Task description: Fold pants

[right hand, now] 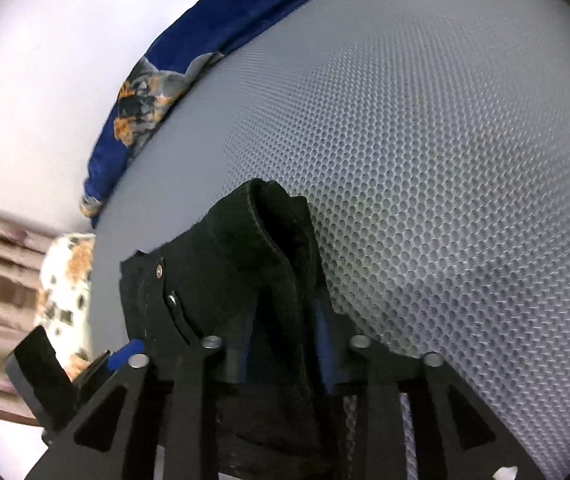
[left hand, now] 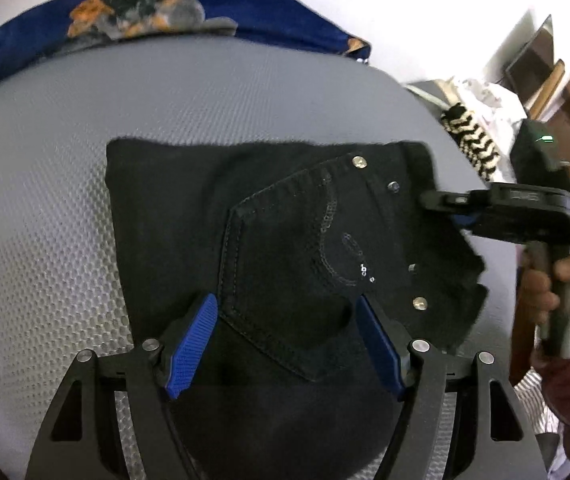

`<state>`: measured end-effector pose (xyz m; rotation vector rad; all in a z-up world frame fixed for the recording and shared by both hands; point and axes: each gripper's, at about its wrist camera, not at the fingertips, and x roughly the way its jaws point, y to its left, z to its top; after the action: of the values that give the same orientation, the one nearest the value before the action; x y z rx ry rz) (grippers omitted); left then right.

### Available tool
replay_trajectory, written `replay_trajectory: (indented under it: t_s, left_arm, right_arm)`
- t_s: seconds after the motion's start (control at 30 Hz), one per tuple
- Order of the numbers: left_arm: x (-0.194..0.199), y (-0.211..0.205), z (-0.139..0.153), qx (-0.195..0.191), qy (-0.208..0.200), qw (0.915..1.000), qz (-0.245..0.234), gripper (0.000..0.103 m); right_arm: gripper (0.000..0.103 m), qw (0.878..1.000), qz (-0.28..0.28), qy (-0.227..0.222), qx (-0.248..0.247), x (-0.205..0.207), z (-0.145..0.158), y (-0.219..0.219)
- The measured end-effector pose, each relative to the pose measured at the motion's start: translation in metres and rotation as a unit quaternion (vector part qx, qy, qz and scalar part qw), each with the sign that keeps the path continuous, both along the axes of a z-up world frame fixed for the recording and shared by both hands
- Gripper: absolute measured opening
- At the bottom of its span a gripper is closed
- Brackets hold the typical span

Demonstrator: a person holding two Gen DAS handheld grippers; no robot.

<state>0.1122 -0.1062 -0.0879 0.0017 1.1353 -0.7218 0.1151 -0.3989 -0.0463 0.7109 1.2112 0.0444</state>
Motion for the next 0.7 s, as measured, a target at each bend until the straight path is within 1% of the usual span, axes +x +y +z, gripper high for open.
replay_trajectory:
  t_s: [0.13, 0.27, 0.3, 0.43, 0.5, 0.57, 0.7]
  left_arm:
    - [-0.004, 0.001, 0.006, 0.002, -0.006, 1.0000, -0.003, 0.071]
    - [-0.015, 0.007, 0.008, -0.015, 0.017, 0.9996, -0.014, 0.071]
    - [-0.019, 0.007, 0.009, -0.015, 0.016, 0.9996, -0.018, 0.071]
    - [-0.033, 0.005, 0.010, 0.000, 0.000, 0.9995, -0.031, 0.071]
    - [-0.035, 0.003, 0.011, 0.008, -0.004, 0.9996, -0.028, 0.071]
    - [-0.037, 0.002, 0.012, 0.015, -0.007, 0.9995, -0.026, 0.071]
    - [-0.041, 0.000, 0.011, 0.034, -0.016, 0.9990, -0.022, 0.071]
  right_arm:
    - [0.028, 1.000, 0.009, -0.003, -0.013, -0.012, 0.011, 0.004]
    - [0.028, 1.000, 0.018, 0.000, -0.011, -0.032, 0.018, 0.004]
    - [0.028, 1.000, 0.018, 0.001, -0.009, -0.039, 0.018, 0.005]
    - [0.028, 1.000, 0.020, 0.005, -0.010, -0.054, 0.018, 0.006]
    - [0.024, 1.000, 0.016, 0.004, -0.009, -0.060, 0.018, 0.007]
    - [0.018, 1.000, 0.015, 0.001, -0.027, -0.064, 0.022, 0.009]
    - [0.016, 0.998, 0.023, -0.003, -0.059, -0.066, 0.030, 0.018]
